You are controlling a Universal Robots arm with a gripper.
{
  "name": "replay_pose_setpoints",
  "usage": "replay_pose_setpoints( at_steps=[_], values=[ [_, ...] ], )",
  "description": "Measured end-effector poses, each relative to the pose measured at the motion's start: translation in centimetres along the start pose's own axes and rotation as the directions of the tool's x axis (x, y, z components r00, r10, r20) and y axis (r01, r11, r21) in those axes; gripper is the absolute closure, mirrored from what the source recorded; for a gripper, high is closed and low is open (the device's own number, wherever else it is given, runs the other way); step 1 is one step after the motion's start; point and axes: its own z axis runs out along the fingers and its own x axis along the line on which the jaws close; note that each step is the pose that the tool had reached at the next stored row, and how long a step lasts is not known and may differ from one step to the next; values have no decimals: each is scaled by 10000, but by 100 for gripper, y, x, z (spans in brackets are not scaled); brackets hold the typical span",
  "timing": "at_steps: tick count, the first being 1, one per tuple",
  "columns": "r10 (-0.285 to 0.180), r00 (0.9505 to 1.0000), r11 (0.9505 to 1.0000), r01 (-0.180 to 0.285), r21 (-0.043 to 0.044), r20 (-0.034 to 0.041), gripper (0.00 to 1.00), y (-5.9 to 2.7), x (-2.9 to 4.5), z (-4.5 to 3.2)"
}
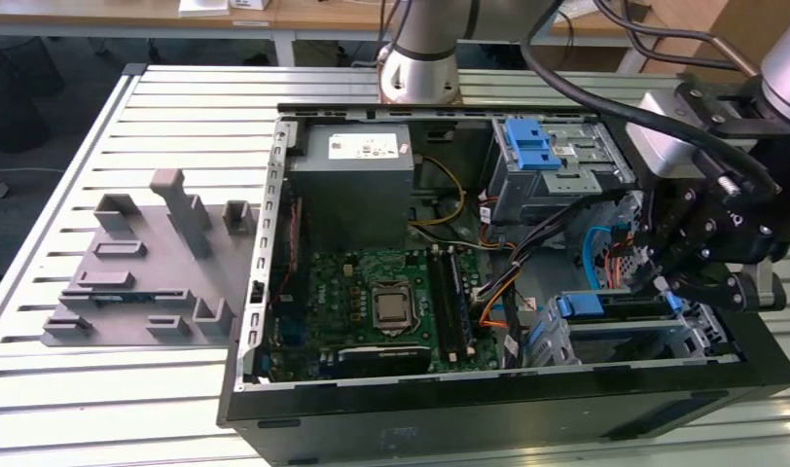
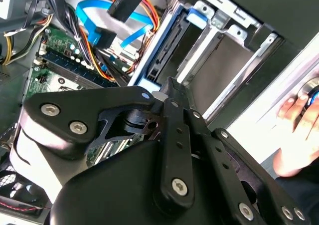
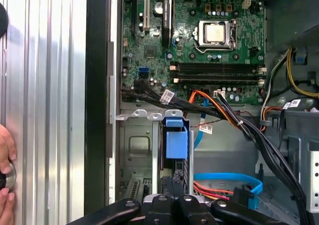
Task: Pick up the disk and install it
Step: 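Insert the first disk wire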
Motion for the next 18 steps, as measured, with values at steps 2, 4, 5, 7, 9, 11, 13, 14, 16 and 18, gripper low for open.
replay_pose_setpoints(
  at_steps=[2, 4, 5, 7, 9, 11, 13, 14, 16, 18],
  values=[
    [0, 10000, 10000, 0, 0, 1, 89, -29, 0, 0],
    [0, 10000, 10000, 0, 0, 1, 89, -56, -1, 0],
    [0, 10000, 10000, 0, 0, 0, 89, -68, -1, -1],
    [0, 10000, 10000, 0, 0, 2, 89, -87, -4, -1],
    [0, 10000, 10000, 0, 0, 3, 89, -98, -9, 0],
    [19, 10000, 10000, -19, 1, 2, 89, -105, -19, -1],
    [94, 10000, 10000, -94, 2, 4, 89, -109, -38, 0],
    [167, 9999, 9999, -167, 3, 5, 89, -112, -43, 0],
    [305, 9995, 9995, -305, 5, 6, 89, -116, -54, 0],
    [375, 9993, 9993, -375, 6, 7, 89, -120, -76, 0]
  ],
)
